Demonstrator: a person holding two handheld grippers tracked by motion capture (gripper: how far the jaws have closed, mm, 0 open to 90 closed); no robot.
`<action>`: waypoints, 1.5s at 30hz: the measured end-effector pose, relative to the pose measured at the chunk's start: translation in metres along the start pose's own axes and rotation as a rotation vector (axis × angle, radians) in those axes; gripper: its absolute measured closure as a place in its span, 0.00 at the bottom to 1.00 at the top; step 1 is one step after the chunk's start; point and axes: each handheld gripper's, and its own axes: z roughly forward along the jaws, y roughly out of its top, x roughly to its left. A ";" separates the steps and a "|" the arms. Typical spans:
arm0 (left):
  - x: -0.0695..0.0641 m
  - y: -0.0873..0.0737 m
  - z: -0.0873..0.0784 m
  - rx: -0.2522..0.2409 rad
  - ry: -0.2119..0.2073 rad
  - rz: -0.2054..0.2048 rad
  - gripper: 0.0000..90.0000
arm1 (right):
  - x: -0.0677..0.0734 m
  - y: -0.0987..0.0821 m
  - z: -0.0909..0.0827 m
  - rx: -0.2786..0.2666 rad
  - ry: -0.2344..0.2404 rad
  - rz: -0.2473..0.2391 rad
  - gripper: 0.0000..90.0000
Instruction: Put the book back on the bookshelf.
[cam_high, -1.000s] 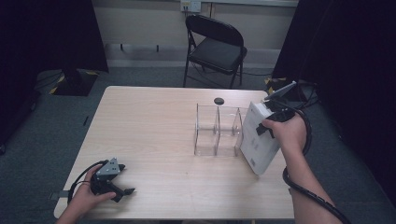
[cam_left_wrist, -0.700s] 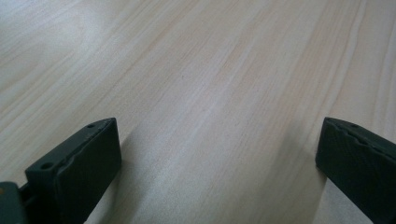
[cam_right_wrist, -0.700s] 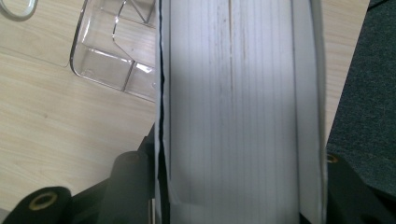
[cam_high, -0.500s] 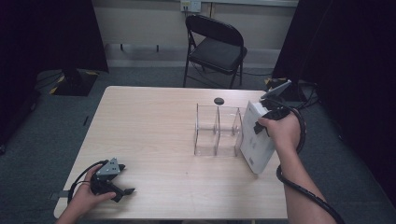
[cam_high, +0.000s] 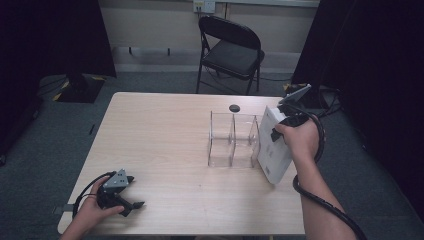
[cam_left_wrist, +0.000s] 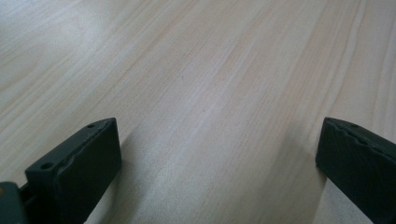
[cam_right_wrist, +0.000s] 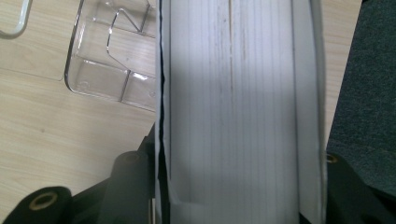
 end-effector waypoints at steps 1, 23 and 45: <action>0.000 0.000 0.000 0.000 0.000 0.000 0.00 | 0.000 0.001 0.000 0.002 -0.002 0.005 0.58; 0.000 0.000 0.000 0.000 0.000 0.000 0.00 | 0.002 0.012 0.000 -0.020 -0.020 0.057 0.58; 0.000 0.000 0.000 0.001 -0.002 0.002 0.00 | -0.003 0.018 0.006 -0.026 -0.043 0.080 0.58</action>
